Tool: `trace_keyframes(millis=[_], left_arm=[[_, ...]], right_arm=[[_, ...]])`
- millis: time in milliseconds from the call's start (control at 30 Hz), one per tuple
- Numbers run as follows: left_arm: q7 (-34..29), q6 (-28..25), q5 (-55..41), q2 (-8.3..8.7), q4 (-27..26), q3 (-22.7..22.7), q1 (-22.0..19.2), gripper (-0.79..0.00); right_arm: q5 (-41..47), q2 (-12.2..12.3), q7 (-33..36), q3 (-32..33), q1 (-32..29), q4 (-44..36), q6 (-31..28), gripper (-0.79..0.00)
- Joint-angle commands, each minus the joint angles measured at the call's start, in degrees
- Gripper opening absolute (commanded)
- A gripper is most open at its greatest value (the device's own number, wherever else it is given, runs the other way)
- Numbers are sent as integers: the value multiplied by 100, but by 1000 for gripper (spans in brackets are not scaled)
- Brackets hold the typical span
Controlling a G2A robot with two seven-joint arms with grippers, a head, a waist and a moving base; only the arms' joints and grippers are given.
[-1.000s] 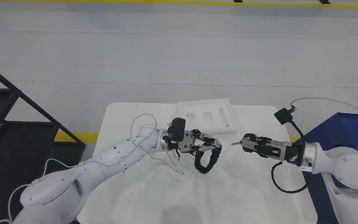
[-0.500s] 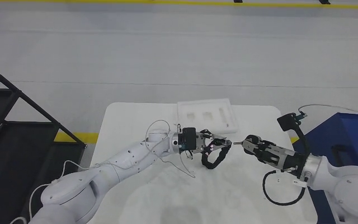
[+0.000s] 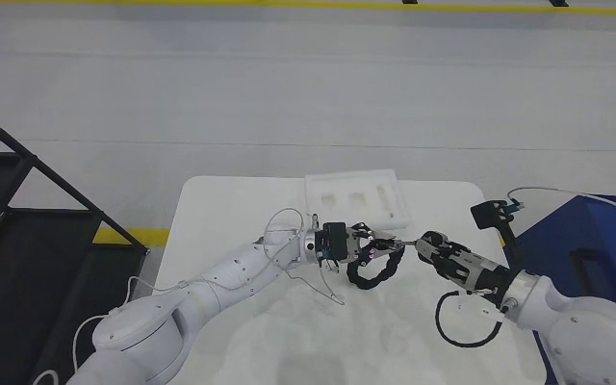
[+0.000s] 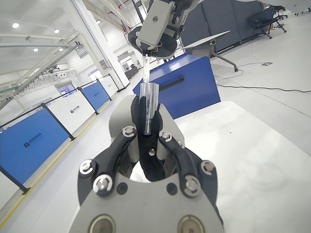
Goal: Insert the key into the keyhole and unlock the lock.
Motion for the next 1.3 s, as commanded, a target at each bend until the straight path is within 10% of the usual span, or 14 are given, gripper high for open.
trace_keyframes(millis=[0,1267], left_arm=[[-5,16,37,-30,43,-35,5,-785],[-66,-720,743,-229,337,-604,105,-785]], right_arm=[[-7,0,-10,-19,-1,0,12,-785],[-610,46,204,-330,236,44,61,-785]])
